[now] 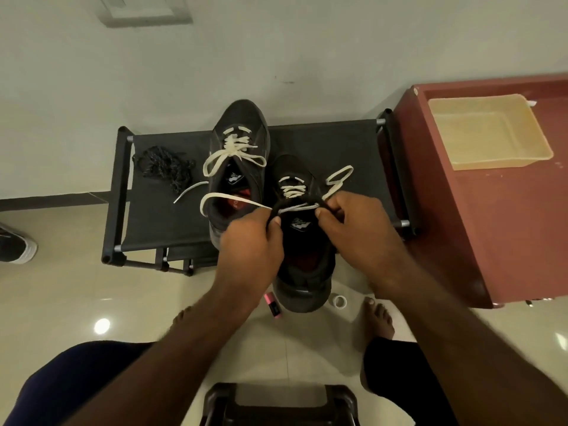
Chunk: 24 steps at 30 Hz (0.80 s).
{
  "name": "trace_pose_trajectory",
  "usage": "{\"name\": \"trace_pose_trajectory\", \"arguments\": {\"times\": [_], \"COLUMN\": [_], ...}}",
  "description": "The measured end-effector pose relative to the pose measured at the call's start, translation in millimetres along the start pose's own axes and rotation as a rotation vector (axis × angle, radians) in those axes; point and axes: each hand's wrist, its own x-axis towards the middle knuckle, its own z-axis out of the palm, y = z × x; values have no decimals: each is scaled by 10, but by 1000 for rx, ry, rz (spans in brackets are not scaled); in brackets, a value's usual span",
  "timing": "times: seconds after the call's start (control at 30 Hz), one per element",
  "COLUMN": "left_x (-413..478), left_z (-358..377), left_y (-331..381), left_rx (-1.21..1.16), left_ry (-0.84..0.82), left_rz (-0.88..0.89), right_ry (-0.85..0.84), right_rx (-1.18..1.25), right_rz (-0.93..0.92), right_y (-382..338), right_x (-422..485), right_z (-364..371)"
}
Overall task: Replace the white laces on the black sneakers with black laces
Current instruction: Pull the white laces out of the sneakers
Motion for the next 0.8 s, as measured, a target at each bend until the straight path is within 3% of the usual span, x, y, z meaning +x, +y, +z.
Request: {"name": "trace_pose_trajectory", "arguments": {"times": [0.33, 0.53, 0.8], "left_x": [-90, -122, 16], "left_z": [3, 21, 141], "left_y": [-61, 122, 229], "left_rx": [-120, -49, 82], "left_ry": [18, 91, -40], "left_rz": [114, 284, 224], "right_ry": [68, -33, -71], "right_rx": [-3, 75, 104], "right_rz": [14, 10, -10], "right_y": [51, 29, 59], "right_x": [-169, -218, -138], "right_z": [18, -4, -75]}}
